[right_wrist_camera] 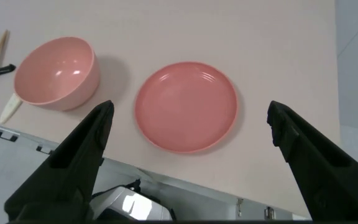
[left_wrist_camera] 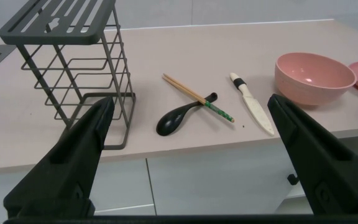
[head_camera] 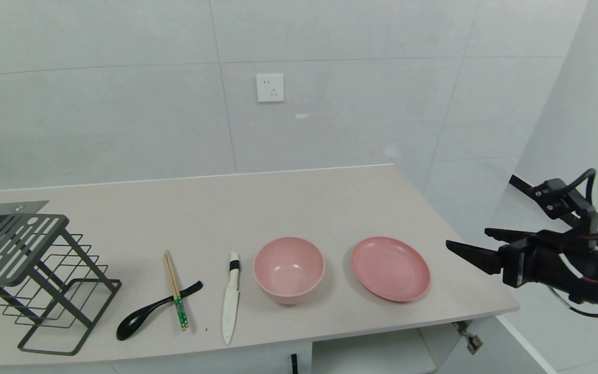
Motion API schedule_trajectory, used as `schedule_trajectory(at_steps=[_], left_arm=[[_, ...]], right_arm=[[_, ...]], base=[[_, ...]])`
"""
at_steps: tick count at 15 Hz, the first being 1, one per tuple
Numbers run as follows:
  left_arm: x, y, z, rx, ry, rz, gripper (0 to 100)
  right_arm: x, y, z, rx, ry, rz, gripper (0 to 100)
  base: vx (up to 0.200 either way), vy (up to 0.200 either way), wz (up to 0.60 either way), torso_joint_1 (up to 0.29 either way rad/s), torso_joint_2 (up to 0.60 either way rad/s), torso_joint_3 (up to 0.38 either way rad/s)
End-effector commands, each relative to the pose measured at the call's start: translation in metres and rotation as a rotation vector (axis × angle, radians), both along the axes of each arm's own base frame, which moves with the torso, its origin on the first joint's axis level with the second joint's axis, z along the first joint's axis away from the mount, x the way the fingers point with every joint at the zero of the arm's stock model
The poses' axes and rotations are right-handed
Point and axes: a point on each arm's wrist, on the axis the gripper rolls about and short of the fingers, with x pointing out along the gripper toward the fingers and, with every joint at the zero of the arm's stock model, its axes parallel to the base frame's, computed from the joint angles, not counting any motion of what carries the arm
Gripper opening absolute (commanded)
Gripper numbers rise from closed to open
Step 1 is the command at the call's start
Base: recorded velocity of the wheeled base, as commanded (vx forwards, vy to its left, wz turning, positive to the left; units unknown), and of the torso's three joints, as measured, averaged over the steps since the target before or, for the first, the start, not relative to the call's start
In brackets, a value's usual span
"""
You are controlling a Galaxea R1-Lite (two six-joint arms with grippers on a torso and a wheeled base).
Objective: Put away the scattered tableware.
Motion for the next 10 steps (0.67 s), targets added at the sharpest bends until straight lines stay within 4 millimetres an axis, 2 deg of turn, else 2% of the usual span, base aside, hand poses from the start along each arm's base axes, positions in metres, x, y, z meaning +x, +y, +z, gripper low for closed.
schedule_trajectory(at_steps=[1,4,10], left_arm=[[0.0,0.0,0.0,0.0,0.001,0.0,100],[0.0,0.0,0.0,0.0,0.001,0.0,100],[0.0,0.0,0.0,0.0,0.001,0.0,100]], right_arm=[[0.016,0.006,-0.02,-0.037,0.074,0.024,100],[0.024,0.007,-0.043,-0.054,0.165,0.02,100],[0.052,0.012,-0.089,-0.07,0.182,-0.009,100]], base=[[0.0,0.0,0.0,0.0,0.0,0.0],[0.0,0.0,0.0,0.0,0.0,0.0],[0.0,0.0,0.0,0.0,0.0,0.0]])
